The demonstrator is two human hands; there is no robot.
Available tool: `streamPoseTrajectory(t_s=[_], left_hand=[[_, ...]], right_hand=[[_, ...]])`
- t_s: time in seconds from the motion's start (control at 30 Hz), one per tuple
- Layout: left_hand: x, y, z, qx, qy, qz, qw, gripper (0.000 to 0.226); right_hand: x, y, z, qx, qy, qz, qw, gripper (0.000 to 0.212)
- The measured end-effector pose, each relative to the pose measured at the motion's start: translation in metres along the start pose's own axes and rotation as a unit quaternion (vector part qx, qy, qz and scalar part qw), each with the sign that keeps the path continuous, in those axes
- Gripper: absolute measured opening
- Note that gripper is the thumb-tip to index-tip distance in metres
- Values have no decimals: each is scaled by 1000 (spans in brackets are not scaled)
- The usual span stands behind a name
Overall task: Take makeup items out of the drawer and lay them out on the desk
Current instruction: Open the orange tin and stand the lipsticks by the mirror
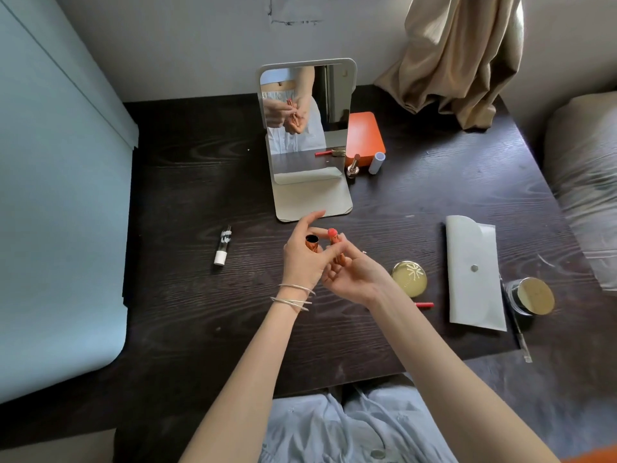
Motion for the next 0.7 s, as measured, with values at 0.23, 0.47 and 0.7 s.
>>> streamPoseTrajectory(t_s=[0.23,0.47,0.7], left_hand=[[10,-12,-1,-16,9,78,997,67],[15,-22,-14,-4,49,112,992,73],[13,-30,-28,16,66,118,991,74]], right_hand=[[7,3,3,94,-30,42,994,31],[23,8,8,95,-19,62,993,30],[32,8,8,89,-28,41,995,29]])
Point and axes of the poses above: each hand's wrist, its own y-axis away from the middle knuckle, its own z-axis out of the back of the hand, x = y × z, the point moved 7 cm from there along -y, towards the middle knuckle, and after that the axes turned 12 degrees about -z, right-handed, at the moved point
